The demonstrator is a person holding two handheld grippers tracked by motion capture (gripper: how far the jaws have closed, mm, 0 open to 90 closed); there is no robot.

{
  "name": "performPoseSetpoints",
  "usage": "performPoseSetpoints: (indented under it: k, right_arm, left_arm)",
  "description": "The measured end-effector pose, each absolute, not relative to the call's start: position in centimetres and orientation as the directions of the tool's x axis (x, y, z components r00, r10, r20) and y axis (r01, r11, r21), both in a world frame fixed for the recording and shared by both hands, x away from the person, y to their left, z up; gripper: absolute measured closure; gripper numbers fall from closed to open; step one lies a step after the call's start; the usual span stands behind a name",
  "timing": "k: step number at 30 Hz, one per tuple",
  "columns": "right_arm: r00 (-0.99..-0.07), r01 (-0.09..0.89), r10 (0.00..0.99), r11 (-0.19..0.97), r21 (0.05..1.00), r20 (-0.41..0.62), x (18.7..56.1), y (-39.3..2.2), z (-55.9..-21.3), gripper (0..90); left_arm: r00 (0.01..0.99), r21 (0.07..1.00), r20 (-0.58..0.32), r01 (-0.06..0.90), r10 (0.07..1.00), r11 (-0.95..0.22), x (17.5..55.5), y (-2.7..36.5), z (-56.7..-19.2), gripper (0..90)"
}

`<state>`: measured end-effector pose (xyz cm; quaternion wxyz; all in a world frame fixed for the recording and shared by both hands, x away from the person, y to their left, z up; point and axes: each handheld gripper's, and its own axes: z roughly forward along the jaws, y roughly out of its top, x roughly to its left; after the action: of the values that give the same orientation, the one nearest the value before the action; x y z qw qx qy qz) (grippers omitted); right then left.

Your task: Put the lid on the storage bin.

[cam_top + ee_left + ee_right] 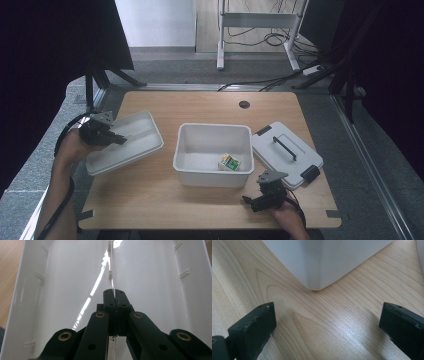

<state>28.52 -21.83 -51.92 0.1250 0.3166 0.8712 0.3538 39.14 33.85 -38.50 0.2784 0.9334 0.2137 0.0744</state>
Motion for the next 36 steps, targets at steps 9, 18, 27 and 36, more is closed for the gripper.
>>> performPoseSetpoints:
  k: [9, 18, 27, 36]
  right_arm:
    - [-0.768, 0.463, 0.64, 0.549, 0.696, 0.006, 28.5, -21.8, -51.9, 0.6]
    - [-0.767, 0.463, 0.641, 0.548, 0.697, 0.006, 28.5, -21.8, -51.9, 0.6]
    - [-0.767, 0.464, 0.642, 0.548, 0.696, 0.006, 28.5, -21.8, -51.9, 0.6]
    - [-0.767, 0.463, 0.641, 0.549, 0.696, 0.004, 28.5, -21.8, -51.9, 0.6]
  left_arm:
    - [0.953, 0.585, 0.042, 0.221, 0.301, -0.78, 38.8, 32.0, -35.4, 89.2]
    - [0.985, 0.588, 0.059, 0.097, 0.163, -0.803, 39.0, 27.9, -32.9, 89.2]
    - [0.993, 0.582, 0.078, 0.023, 0.084, -0.813, 39.8, 23.2, -32.2, 89.2]
    - [0.997, 0.582, 0.069, -0.025, 0.018, -0.813, 41.1, 18.1, -33.0, 89.2]
